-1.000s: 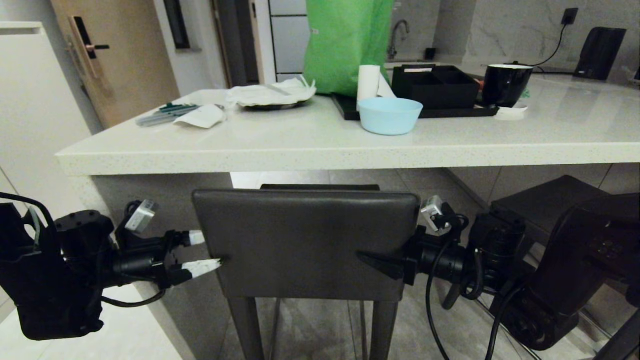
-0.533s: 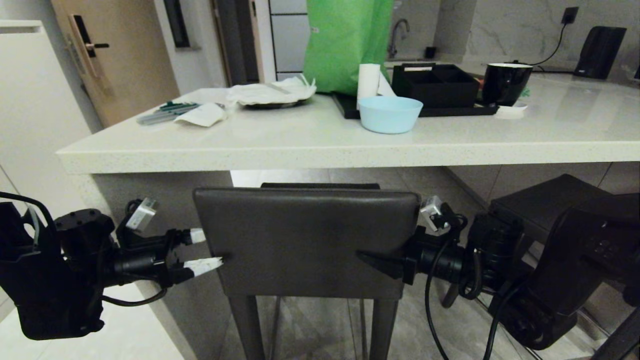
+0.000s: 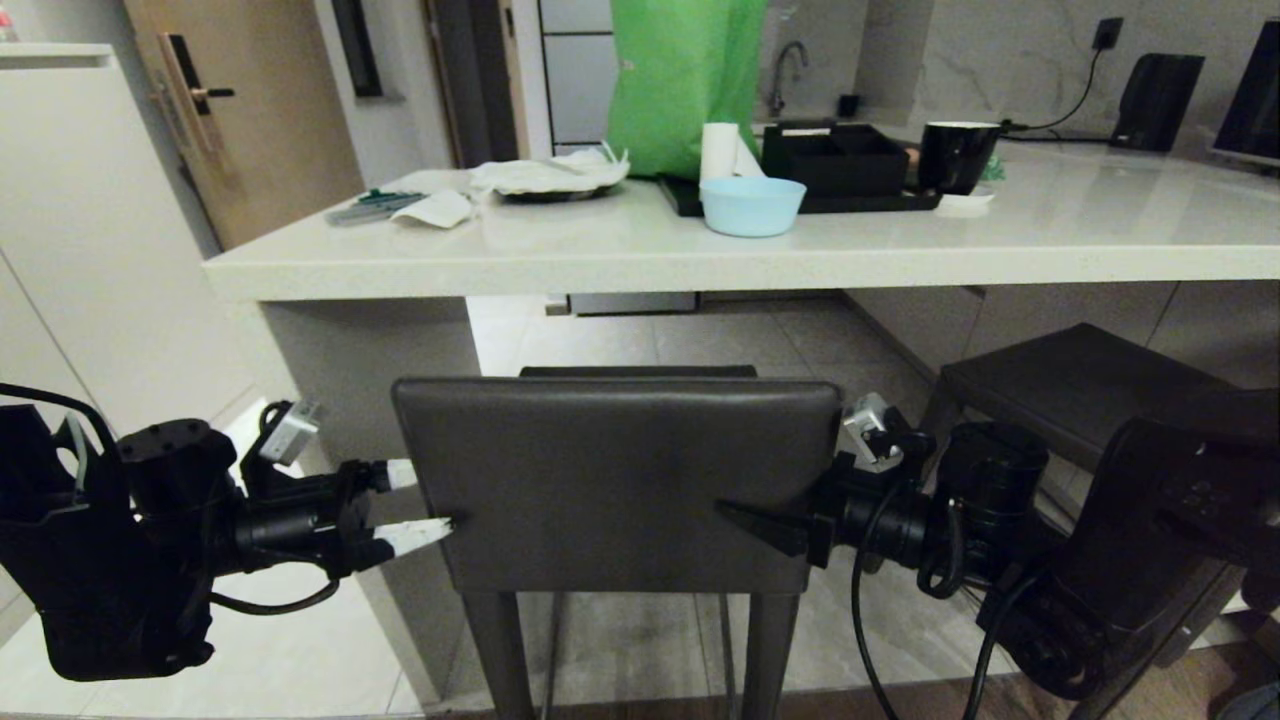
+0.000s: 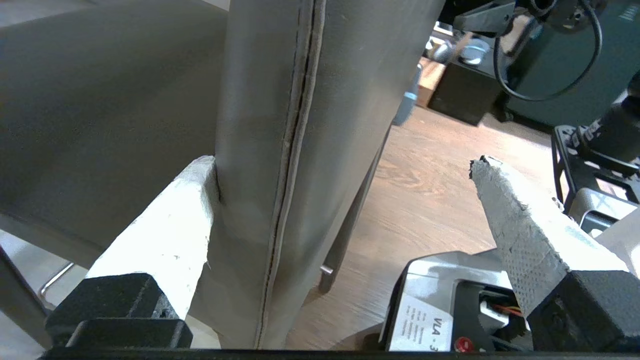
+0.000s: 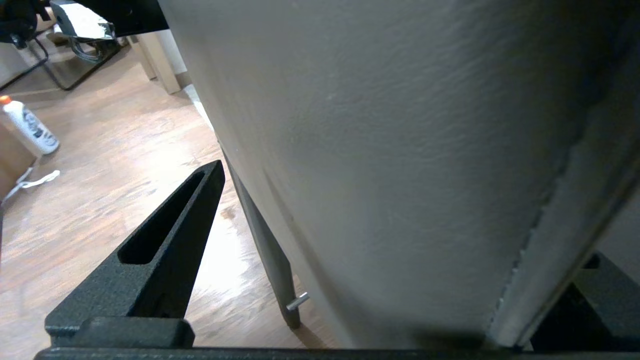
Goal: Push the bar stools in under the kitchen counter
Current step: Pull the gray chair out from under the dining table
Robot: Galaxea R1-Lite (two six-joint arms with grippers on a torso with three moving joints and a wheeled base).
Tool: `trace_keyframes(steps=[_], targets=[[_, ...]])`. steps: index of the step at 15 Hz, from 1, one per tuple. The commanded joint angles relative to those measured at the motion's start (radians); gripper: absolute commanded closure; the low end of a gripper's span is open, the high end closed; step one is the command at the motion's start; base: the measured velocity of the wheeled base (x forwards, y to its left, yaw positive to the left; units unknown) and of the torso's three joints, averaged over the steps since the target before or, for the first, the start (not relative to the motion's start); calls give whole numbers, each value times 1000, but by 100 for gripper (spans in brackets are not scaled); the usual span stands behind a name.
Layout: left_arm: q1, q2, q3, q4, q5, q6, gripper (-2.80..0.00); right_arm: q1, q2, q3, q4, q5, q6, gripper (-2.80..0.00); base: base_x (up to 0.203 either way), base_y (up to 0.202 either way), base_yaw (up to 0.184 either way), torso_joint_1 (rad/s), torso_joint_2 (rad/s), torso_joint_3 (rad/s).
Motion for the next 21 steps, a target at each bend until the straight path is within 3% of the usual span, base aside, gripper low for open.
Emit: trace_keyframes(steps=[1,12,21], targets=[[-1,-17,16,-8,-10,-1,-280,1,2,1,-7,6,2,-280,-191,0,-3,3,7,1],[13,-62,118,-8,-9,10,-280,10,-7,30,-26,6,0,-280,-192,0,-3,2,2,3],[17,-65,116,-8,-8,10,-280,15,-11,32,-26,6,0,-280,-195,0,-1,2,2,3]])
